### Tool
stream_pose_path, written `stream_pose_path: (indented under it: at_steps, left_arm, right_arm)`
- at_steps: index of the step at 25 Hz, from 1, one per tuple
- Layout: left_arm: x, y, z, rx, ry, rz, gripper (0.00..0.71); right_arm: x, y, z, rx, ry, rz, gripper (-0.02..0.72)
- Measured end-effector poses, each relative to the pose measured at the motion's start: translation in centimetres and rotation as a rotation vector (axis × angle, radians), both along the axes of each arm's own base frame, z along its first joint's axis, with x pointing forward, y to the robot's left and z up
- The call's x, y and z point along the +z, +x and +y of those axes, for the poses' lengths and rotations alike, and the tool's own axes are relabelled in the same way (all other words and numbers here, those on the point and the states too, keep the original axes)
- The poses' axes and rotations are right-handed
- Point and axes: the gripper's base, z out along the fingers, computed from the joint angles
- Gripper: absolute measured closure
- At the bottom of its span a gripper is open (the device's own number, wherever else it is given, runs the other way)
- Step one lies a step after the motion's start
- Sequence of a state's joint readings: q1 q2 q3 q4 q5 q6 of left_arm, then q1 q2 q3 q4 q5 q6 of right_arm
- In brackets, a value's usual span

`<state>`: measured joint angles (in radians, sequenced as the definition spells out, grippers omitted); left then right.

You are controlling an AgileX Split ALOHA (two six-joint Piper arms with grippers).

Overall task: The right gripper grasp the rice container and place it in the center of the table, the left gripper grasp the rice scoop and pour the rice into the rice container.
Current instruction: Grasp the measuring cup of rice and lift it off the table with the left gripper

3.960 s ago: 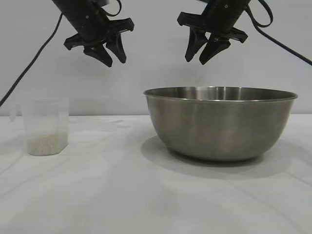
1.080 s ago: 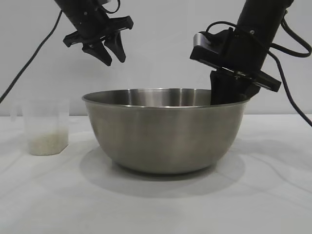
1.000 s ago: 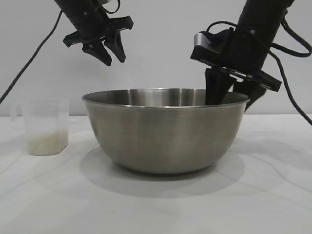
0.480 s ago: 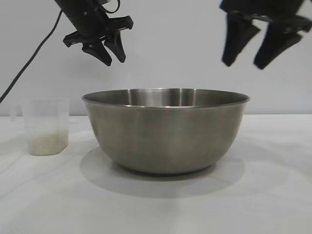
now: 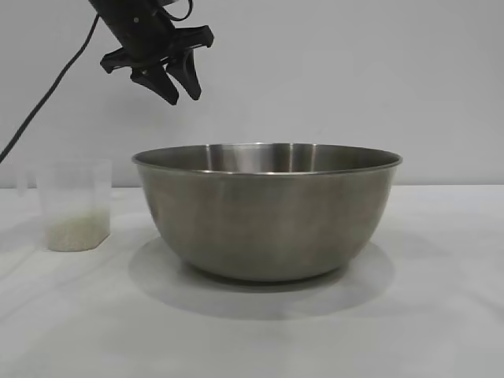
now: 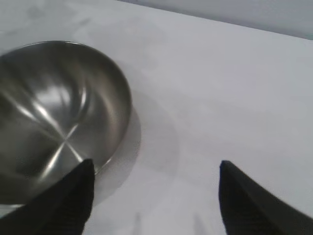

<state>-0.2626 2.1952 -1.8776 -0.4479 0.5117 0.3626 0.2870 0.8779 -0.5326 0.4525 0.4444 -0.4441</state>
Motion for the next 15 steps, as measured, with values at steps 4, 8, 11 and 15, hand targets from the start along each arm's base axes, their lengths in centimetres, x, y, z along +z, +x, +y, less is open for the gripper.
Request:
stream_pose_path:
  at_steps: [4,8,11,15]
  left_arm:
    - [0.7,-0.2,0.0,0.001,-0.005,-0.012,0.435]
    - [0.9,-0.2,0.0,-0.001,-0.005,-0.012,0.435]
    - [0.9,-0.3,0.0,-0.003,-0.004,-0.008,0.435]
    - [0.9,-0.3,0.0,-0.003,-0.004,-0.008,0.435]
  right_arm:
    - [0.8,-3.4,-1.1,0.023,-0.06,0.025,0.266]
    - [1.2,-6.0,-2.6,-0.017,-0.083,0.062,0.266]
    - [1.4,-7.8,-3.8,-0.1,-0.095,0.059,0.266]
    - [1.8,-10.1,-4.2,-0.145,-0.075,0.015,0.266]
